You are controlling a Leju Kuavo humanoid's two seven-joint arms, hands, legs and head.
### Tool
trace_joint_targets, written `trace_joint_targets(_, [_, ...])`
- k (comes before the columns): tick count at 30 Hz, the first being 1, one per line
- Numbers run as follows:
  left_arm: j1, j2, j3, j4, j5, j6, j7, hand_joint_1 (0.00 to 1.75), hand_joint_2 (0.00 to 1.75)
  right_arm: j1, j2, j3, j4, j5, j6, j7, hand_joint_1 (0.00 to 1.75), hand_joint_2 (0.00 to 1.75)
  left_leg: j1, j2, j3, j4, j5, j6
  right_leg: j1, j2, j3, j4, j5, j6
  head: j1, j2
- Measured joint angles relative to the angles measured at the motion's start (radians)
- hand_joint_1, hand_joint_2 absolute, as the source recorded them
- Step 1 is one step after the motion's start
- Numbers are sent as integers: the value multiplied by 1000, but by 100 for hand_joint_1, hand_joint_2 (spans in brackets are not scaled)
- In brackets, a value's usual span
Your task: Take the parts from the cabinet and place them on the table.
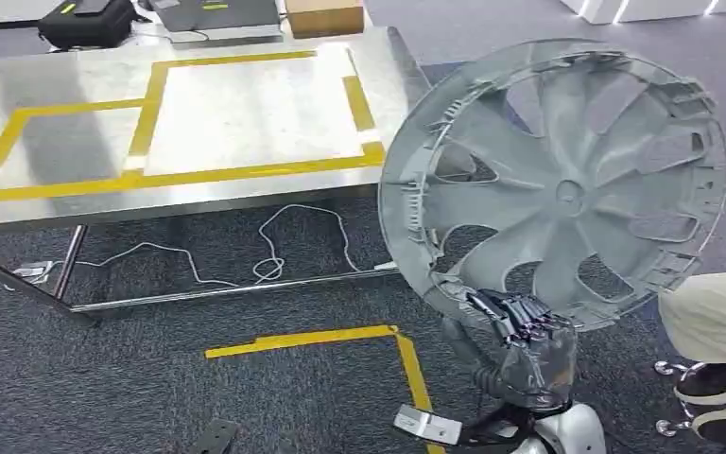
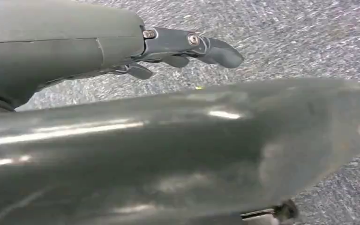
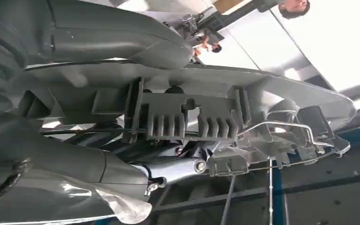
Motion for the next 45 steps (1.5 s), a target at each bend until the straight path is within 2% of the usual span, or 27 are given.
trace_joint_targets(3, [-1,0,2,0,-8,0,1,0,0,1,0,-7,-2,6,0,0,175,175,-3,0,-7,-2,-9,12,-2,-3,-4,-6,5,17,0,0])
trace_joint_targets(5, [-3,-2,2,0,-11,0,2,0,0,2,0,-11,-4,13,0,0,175,175,4,-3,2,-17,-1,24,-3,-4,-19,19,-21,27,5,0])
trace_joint_targets(8, [-7,-3,3,0,-17,-2,4,0,0,3,0,-17,-5,30,0,0,175,175,1,-6,1,-16,-2,36,-3,-3,-124,240,-123,31,10,0])
trace_joint_targets(9, [-7,-2,5,0,-11,-6,9,0,0,2,-2,-17,-3,44,0,2,175,175,0,-7,1,-16,-2,37,-3,-3,-154,294,-134,32,11,0])
trace_joint_targets(10, [-5,0,10,0,-2,-12,10,0,0,1,-2,-13,6,70,0,11,175,175,-1,-9,2,-16,-3,38,-3,-3,-160,297,-120,31,11,0])
trace_joint_targets(11, [-2,0,14,0,4,-15,11,0,0,-1,-2,-5,12,96,0,23,175,175,-2,-9,4,-16,-3,38,-3,-3,-146,259,-87,29,10,0])
trace_joint_targets(13, [-1,1,18,0,4,-15,16,0,0,-6,-3,21,20,131,0,42,175,175,-3,-11,8,-16,-6,35,-3,-3,-67,92,5,20,10,0])
trace_joint_targets(14, [-1,0,19,0,4,-15,16,0,0,-8,-4,31,24,137,0,46,175,175,-3,-12,8,-15,-8,31,-3,0,-35,21,21,17,10,0])
trace_joint_targets(15, [-3,1,20,0,4,-15,16,0,0,-11,-6,39,27,134,0,52,175,175,-12,-13,2,-8,-10,26,0,3,-11,-2,10,16,11,0])
trace_joint_targets(18, [0,2,30,0,3,-14,16,0,0,-16,-10,62,35,107,0,65,175,175,-6,-14,1,-12,-4,14,5,4,-17,0,10,7,8,0])
trace_joint_targets(20, [1,3,35,0,-1,-14,16,0,0,-19,-11,66,37,109,0,85,175,175,-6,-10,-3,5,-23,2,-4,-3,-11,-7,16,-5,8,0])
trace_joint_targets(23, [0,4,37,0,-10,-14,16,0,0,-18,-11,67,38,122,0,86,175,175,2,-4,-93,205,-125,-14,-5,-17,-10,-7,13,-16,0,0])
trace_joint_targets(24, [1,4,39,0,-11,-14,16,0,0,-18,-11,67,38,126,0,81,175,175,3,-4,-124,270,-146,-17,-5,-23,-10,-7,12,-17,-1,0])
trace_joint_targets(25, [2,4,42,0,-11,-14,16,0,0,-17,-11,67,38,128,0,77,175,175,4,-3,-138,294,-141,-18,-5,-29,-7,-7,11,-17,0,0])
trace_joint_targets(27, [3,5,45,0,-14,-14,16,0,0,-15,-11,66,37,129,0,69,175,175,5,4,-101,207,-69,-16,-5,-46,0,-7,6,-16,-1,0])
trace_joint_targets(29, [2,5,49,0,-14,-14,16,0,0,-14,-11,66,37,127,0,69,175,175,3,47,-20,35,16,-8,-5,-64,12,-7,-1,-9,-1,0])
trace_joint_targets(30, [0,5,52,0,-16,-14,16,0,0,-14,-11,66,37,124,0,68,175,175,-11,83,-7,10,0,-7,3,-71,13,-6,-5,-3,-1,0])
trace_joint_targets(31, [-4,4,53,0,-17,-14,16,0,0,-15,-12,64,36,119,0,69,175,175,-10,77,-7,-4,-2,4,6,-77,8,-3,-8,3,-1,0])
trace_joint_targets(34, [3,4,56,0,-23,-14,16,0,0,-15,-12,60,36,111,0,65,175,175,-13,56,-14,-5,1,18,6,-102,15,-9,-9,15,3,0])
trace_joint_targets(35, [4,3,58,0,-27,-14,16,0,0,-15,-13,60,36,101,0,59,175,175,-4,52,-9,-13,6,26,1,-86,4,-2,-21,24,4,0])
trace_joint_targets(36, [3,3,59,0,-29,-14,14,0,0,-15,-13,60,35,87,0,48,175,175,-4,47,-10,-14,6,31,1,-47,-7,32,-47,26,10,0])
trace_joint_targets(37, [0,3,59,0,-32,-14,13,0,0,-15,-13,59,34,77,0,40,175,175,-4,41,-11,-14,6,37,0,-22,-38,102,-86,27,15,0])
trace_joint_targets(39, [-3,0,59,0,-39,-14,13,0,0,-13,-14,57,34,69,0,27,175,175,-6,31,-12,-13,6,40,1,-7,-120,265,-149,29,16,0])
trace_joint_targets(40, [-3,0,59,0,-40,-14,13,0,0,-11,-14,57,34,68,0,25,175,175,-8,27,-11,-13,6,41,1,-6,-145,307,-154,28,17,0])
trace_joint_targets(42, [-3,-1,60,0,-48,-14,13,0,0,-7,-14,54,34,54,0,18,175,175,-10,17,-9,-13,6,41,1,-6,-130,250,-91,23,16,0])
trace_joint_targets(44, [-4,-3,60,0,-51,-12,15,0,0,-6,-14,47,34,42,0,14,175,175,-10,10,-3,-13,3,38,2,-6,-46,69,5,13,16,0])
trace_joint_targets(45, [-4,-3,61,0,-51,-12,16,0,0,-6,-14,45,34,37,0,14,175,175,-13,9,-3,-12,1,35,4,-6,-21,15,4,11,16,0])
